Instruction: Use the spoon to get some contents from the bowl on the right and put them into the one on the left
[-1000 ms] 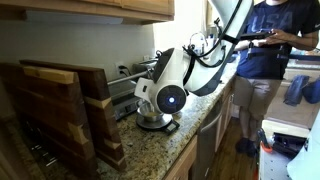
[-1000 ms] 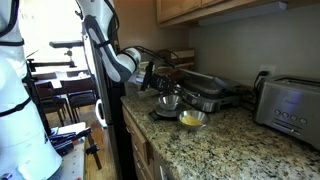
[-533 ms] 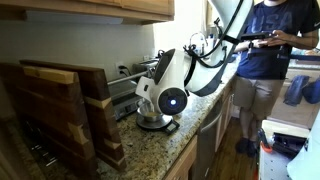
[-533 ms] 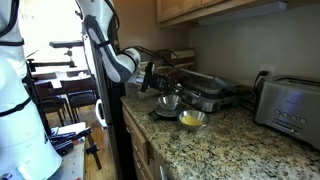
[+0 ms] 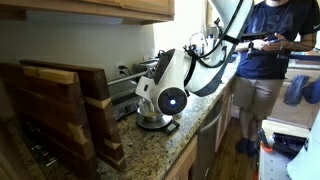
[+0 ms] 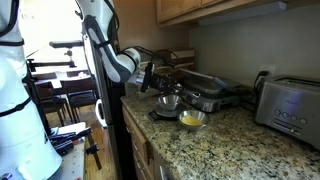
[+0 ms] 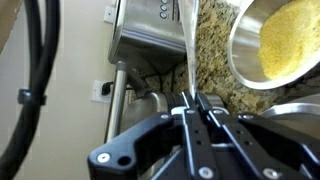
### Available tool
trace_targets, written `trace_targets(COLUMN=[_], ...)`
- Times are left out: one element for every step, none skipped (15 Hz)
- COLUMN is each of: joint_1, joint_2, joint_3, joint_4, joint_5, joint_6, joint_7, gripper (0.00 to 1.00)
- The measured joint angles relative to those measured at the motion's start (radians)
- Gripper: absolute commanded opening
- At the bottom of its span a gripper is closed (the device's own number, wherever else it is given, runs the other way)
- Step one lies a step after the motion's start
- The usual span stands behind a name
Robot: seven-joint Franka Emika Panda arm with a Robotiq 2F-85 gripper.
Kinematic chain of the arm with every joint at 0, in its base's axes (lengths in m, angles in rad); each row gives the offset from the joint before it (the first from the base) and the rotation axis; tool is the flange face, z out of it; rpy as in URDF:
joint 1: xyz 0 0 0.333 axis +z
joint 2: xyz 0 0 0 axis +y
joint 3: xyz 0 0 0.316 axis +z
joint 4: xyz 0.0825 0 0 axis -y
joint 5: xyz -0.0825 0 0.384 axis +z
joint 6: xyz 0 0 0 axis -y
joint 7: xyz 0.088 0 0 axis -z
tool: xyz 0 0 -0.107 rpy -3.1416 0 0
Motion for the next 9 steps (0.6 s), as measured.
trace_targets(joint_1=[0.000, 0.000, 0.000, 0.000, 0.000, 0.000, -0.001, -0.002, -0.004], joint_2=[0.000, -0.001, -0.003, -0.006, -0.010, -0.016, -0.023, -0.029, -0.034], joint_3=[0.000, 0.000, 0.000, 0.000, 0.000, 0.000, 0.000, 0.000, -0.001], joint_4=[0.001, 0.002, 0.004, 0.007, 0.012, 0.017, 0.023, 0.031, 0.041], joint_5=[0.005, 0.011, 0.021, 0.038, 0.059, 0.083, 0.112, 0.144, 0.179], joint_6=[0.003, 0.008, 0.015, 0.024, 0.036, 0.049, 0.063, 0.075, 0.091], joint_7=[-0.009, -0.021, -0.042, -0.068, -0.098, -0.132, -0.171, -0.214, -0.264], gripper=[0.03, 0.03, 0.03, 0.03, 0.03, 0.03, 0.03, 0.03, 0.03])
